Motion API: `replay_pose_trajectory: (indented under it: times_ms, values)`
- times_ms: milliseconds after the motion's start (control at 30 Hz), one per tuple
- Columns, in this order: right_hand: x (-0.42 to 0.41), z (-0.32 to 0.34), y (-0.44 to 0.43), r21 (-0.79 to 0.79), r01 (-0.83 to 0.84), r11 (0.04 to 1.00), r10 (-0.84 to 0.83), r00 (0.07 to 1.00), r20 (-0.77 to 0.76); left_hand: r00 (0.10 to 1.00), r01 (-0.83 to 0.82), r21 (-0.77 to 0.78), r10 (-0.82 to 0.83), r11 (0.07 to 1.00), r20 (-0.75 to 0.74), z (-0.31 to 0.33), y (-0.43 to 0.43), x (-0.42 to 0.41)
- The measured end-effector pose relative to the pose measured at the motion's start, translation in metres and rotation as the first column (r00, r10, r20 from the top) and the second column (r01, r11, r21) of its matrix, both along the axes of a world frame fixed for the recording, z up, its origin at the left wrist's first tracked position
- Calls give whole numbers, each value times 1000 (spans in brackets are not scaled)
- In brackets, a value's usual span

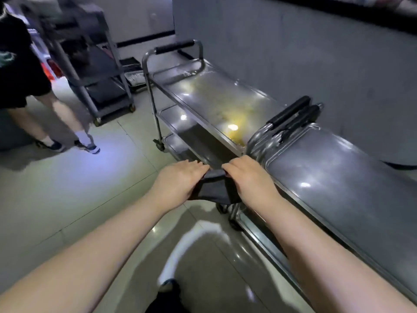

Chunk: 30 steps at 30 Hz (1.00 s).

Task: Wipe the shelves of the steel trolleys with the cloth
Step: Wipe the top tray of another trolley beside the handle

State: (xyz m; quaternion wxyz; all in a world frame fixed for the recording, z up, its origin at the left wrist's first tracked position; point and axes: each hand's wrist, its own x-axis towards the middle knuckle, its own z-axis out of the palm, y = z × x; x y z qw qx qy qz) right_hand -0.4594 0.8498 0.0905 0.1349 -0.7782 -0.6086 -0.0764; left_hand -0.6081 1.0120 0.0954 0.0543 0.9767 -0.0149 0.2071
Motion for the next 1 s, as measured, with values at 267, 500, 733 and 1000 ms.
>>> replay_pose_trajectory:
  times_ms: [267,500,733,1000]
  values:
    - [16,-15,110,82,162,983,-153,982,-107,998,30,40,-32,999,45,-9,125,41]
    - [85,-18,162,42,377,925,-364,914,-181,990,142,-147,-140,979,23,-14,192,145]
    - [219,-9,192,117,542,832,-456,789,-413,993,-33,-388,-13,921,-116,-9,228,300]
    - [379,3,218,25,654,756,-603,711,-361,977,6,-404,-91,915,-191,3,252,482]
